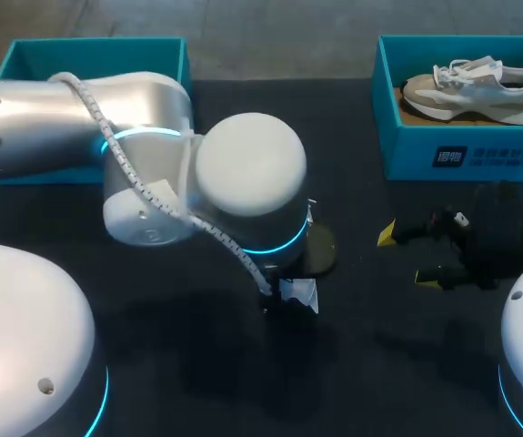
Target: Take the shoe out of the shoebox, open the shoe tongue, remove and reinsert the insole, then place the shoe into the shoebox
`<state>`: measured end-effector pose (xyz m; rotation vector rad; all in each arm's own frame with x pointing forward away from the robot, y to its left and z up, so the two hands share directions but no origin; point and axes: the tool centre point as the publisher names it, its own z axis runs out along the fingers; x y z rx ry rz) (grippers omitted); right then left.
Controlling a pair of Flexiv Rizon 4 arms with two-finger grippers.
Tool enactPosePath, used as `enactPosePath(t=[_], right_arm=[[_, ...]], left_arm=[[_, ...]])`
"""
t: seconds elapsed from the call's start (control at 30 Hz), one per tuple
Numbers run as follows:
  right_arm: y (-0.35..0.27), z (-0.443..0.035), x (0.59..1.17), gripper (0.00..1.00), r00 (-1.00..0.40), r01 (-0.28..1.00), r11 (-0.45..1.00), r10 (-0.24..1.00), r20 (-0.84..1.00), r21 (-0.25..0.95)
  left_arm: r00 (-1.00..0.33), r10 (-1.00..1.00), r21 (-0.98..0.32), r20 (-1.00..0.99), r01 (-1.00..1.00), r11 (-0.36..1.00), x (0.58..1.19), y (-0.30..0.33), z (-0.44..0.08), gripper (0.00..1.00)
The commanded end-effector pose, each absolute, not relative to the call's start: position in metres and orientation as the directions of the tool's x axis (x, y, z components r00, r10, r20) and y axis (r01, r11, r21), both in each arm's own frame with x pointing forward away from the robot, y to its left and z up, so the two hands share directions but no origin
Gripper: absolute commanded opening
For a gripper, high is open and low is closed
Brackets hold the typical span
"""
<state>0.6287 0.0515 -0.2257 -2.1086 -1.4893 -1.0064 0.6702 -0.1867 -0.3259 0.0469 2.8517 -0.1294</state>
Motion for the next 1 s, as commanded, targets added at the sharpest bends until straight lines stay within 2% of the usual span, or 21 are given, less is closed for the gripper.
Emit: enactPosePath(t=[0.03, 0.33, 0.77, 0.87, 0.97, 1.0], right_arm=[[0.051, -0.224, 0.625, 1.0, 0.188, 0.921, -0.376, 0.659, 0.728, 0.103], [0.051, -0.224, 0.625, 1.0, 0.188, 0.921, -0.376, 0.659, 0.728, 0.103], [0.051, -0.224, 0.625, 1.0, 0.188, 0.921, -0.376, 0.659, 0.728, 0.103], [0.051, -0.224, 0.625, 1.0, 0.188, 0.921, -0.376, 0.659, 0.728, 0.103], [0.051, -0.224, 0.625, 1.0, 0.188, 0.921, -0.376, 0.659, 0.728, 0.103], [0.051, -0.224, 0.625, 1.0, 0.188, 0.921, -0.376, 0.659, 0.728, 0.103]], left_arm=[[-0.964, 0.021, -0.079, -0.267, 0.043, 0.996, 0.676, -0.208, -0.346, 1.0], [-0.975, 0.014, -0.08, -0.223, 0.033, 0.996, 0.678, -0.221, -0.37, 1.0], [-0.988, -0.021, -0.071, -0.153, -0.01, 0.997, 0.682, -0.221, -0.402, 0.91], [-0.99, -0.027, -0.068, -0.141, -0.017, 0.998, 0.682, -0.219, -0.404, 0.85], [-0.991, -0.038, -0.072, -0.126, -0.03, 0.997, 0.681, -0.217, -0.406, 0.67], [-0.991, -0.039, -0.07, -0.125, -0.03, 0.997, 0.68, -0.216, -0.406, 0.54]])
